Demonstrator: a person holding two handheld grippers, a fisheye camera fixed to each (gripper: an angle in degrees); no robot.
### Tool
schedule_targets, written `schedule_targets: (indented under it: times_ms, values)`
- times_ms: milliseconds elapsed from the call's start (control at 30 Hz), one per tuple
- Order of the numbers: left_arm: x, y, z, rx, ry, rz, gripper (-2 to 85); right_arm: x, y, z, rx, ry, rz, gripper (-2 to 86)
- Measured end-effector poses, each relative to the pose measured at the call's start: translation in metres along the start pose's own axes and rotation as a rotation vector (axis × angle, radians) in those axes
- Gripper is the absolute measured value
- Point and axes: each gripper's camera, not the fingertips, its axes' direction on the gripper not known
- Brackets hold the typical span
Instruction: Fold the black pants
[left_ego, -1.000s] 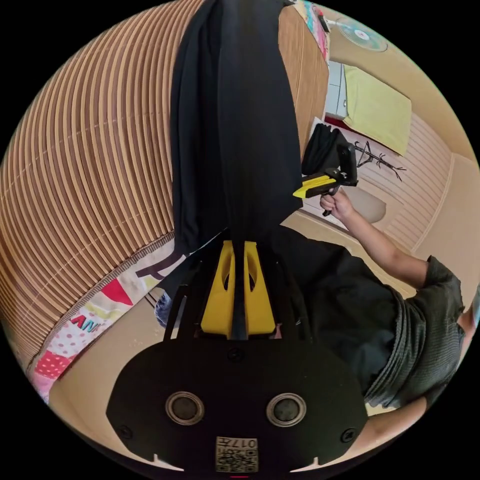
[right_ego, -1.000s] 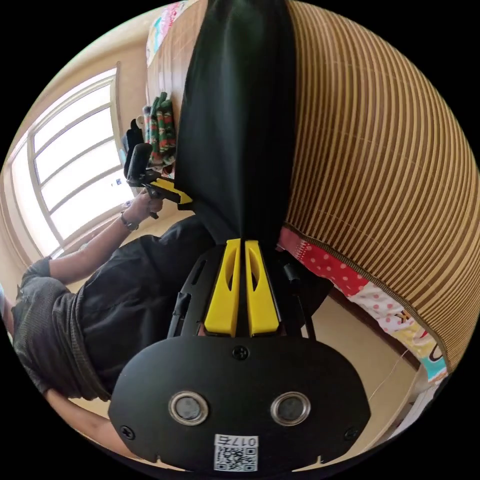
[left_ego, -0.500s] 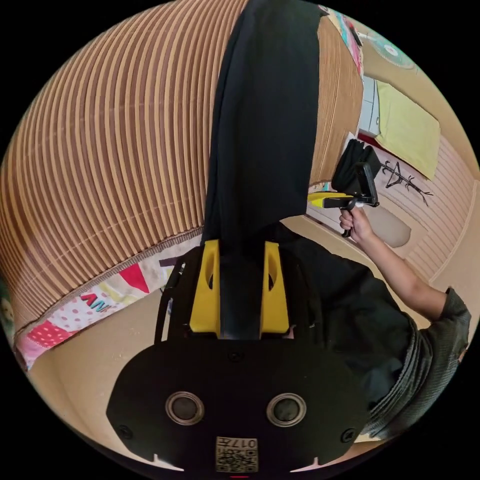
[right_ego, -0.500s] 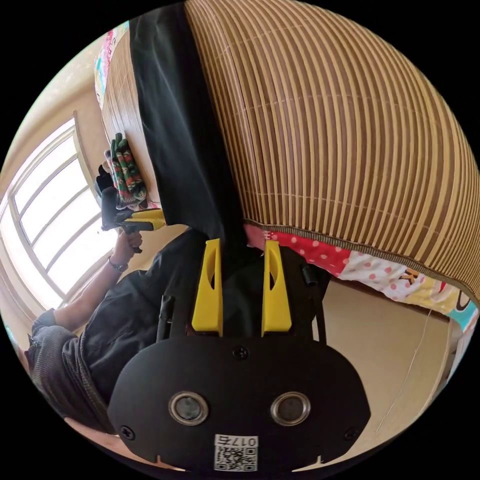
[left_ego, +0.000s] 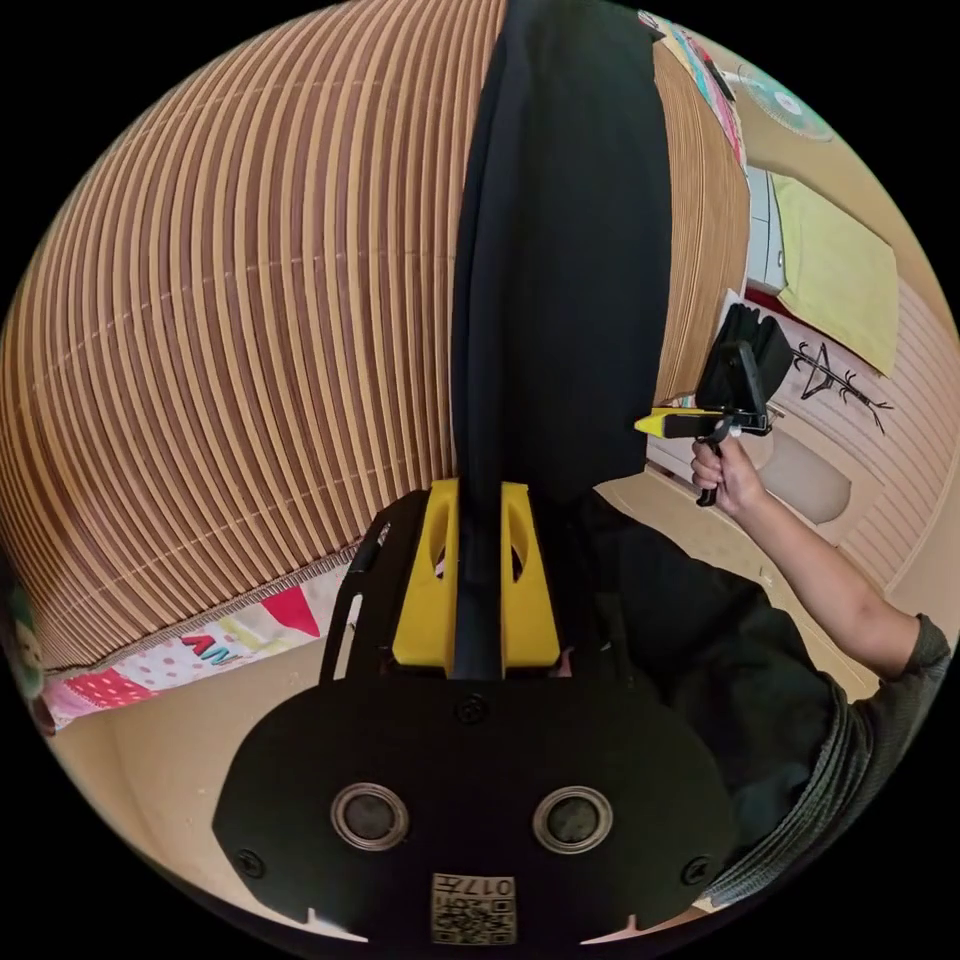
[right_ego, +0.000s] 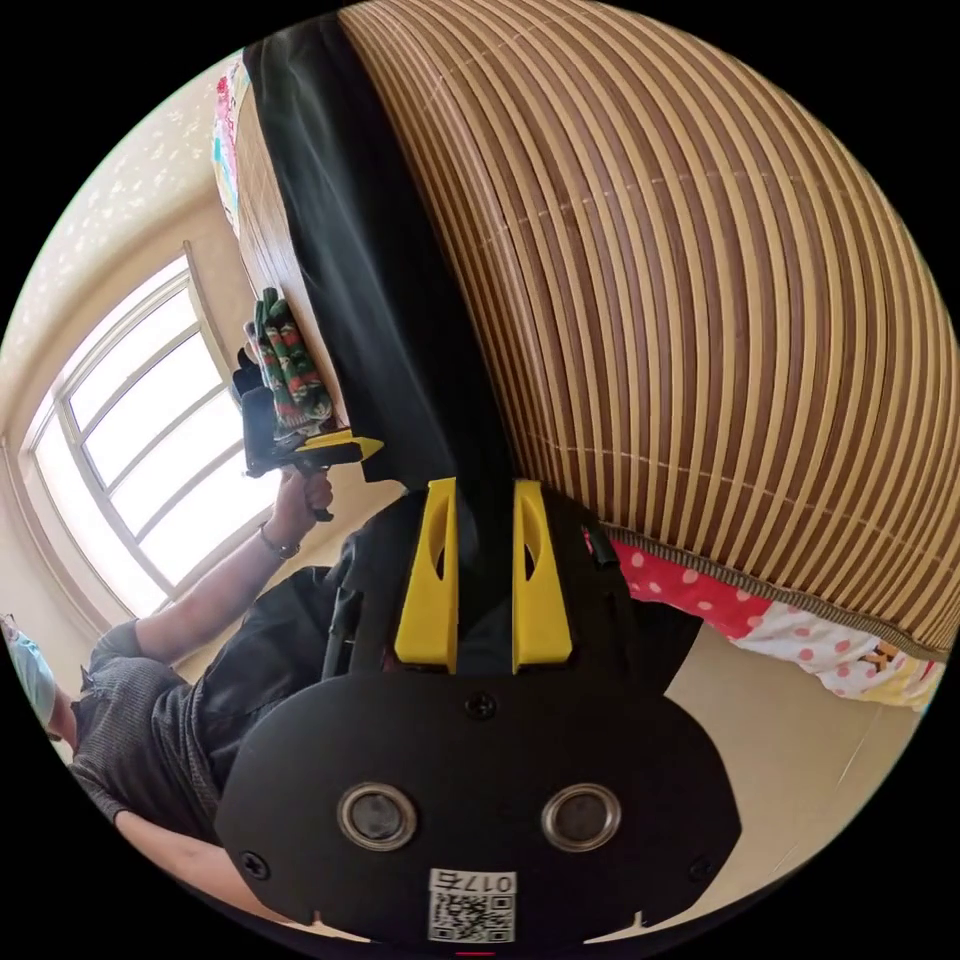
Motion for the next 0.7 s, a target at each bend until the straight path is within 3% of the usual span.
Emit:
schedule_targets:
  times_ms: [133,233,333,400,500,633,700]
  values:
    - [0.020,0.009,-0.009,-0.089,0.013,0.124,4.3,0.002,0.017,-0.008,-0.130,-0.252,-0.064,4.4]
    - [0.040,0.029,-0.024,-0.205,0.125,0.258,4.1,-0.016,0.048,-0.033,-0.229,-0.285,-0.185,3.4]
    - [0.046,0.060,-0.031,-0.360,0.390,0.311,4.0,-0.024,0.090,-0.048,-0.371,-0.460,-0.249,2.8]
    - [0.047,0.084,-0.041,-0.384,0.757,0.359,4.1,-0.027,0.114,-0.054,-0.426,-0.679,-0.284,2.5]
    - [0.042,0.087,-0.067,-0.186,1.060,0.396,4.1,-0.032,0.132,-0.070,-0.367,-0.953,-0.331,2.2]
    - [0.022,0.047,-0.099,0.132,1.081,0.294,4.2,-0.031,0.092,-0.110,-0.060,-1.069,-0.369,1.9]
    - [-0.001,0.012,-0.120,0.394,1.045,0.081,4.2,-0.030,0.060,-0.127,0.100,-1.066,-0.334,1.9]
